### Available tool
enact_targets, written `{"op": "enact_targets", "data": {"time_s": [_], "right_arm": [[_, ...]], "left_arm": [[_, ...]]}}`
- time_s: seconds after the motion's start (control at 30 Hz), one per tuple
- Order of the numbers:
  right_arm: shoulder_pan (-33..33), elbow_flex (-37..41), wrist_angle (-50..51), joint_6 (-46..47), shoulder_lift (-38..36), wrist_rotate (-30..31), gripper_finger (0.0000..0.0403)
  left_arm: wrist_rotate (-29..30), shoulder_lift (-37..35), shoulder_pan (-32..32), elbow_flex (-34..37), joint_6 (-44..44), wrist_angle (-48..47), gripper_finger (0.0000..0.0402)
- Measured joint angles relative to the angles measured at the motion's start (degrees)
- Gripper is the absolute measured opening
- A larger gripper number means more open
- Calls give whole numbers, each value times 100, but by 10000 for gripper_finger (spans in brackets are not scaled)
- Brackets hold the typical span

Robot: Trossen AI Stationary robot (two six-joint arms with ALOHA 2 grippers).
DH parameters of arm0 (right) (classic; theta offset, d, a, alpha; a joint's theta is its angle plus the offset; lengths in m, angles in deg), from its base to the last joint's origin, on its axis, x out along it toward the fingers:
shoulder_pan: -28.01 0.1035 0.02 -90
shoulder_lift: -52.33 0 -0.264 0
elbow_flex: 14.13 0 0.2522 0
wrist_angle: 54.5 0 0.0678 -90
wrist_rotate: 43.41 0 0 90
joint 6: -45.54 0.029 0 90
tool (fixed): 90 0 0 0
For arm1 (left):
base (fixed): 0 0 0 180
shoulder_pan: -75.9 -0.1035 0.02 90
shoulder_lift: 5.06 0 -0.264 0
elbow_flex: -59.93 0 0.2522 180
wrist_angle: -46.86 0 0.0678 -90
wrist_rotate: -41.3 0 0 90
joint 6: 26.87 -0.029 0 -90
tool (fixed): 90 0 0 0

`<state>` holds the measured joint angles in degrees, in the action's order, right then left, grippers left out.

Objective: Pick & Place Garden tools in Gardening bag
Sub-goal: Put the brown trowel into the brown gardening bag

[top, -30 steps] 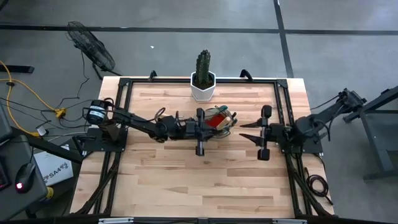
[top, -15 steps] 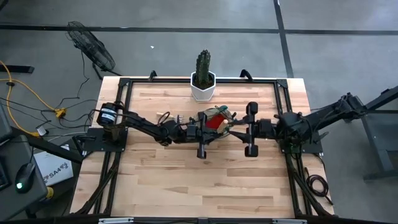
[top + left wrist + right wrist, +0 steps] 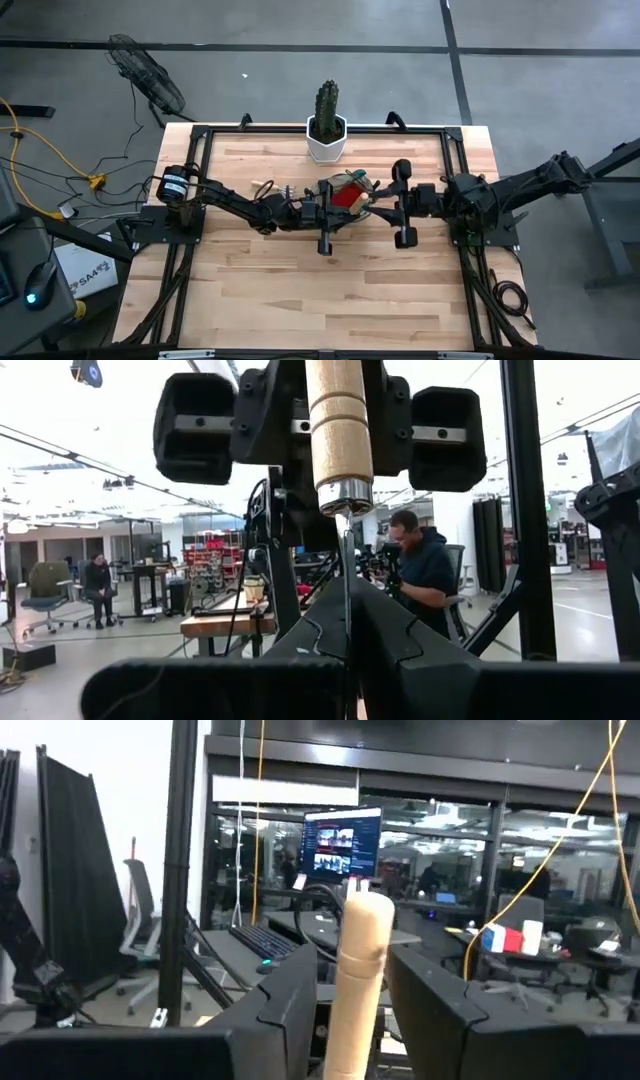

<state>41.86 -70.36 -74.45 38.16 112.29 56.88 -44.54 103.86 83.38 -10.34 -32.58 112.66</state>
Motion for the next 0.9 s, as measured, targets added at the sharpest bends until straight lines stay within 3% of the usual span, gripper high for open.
{"op": "enact_targets", "data": {"time_s": [0.17, 0.47, 0.9], "right_arm": [[-261, 0, 19, 223, 181, -207, 123], [-376, 0, -335, 271, 415, -449, 176], [-374, -2, -235, 300, 112, -749, 162]], "left_arm": [[0, 0, -3, 0, 15, -36, 0], [-24, 0, 1, 0, 2, -141, 0], [-90, 0, 3, -2, 55, -174, 0]]}}
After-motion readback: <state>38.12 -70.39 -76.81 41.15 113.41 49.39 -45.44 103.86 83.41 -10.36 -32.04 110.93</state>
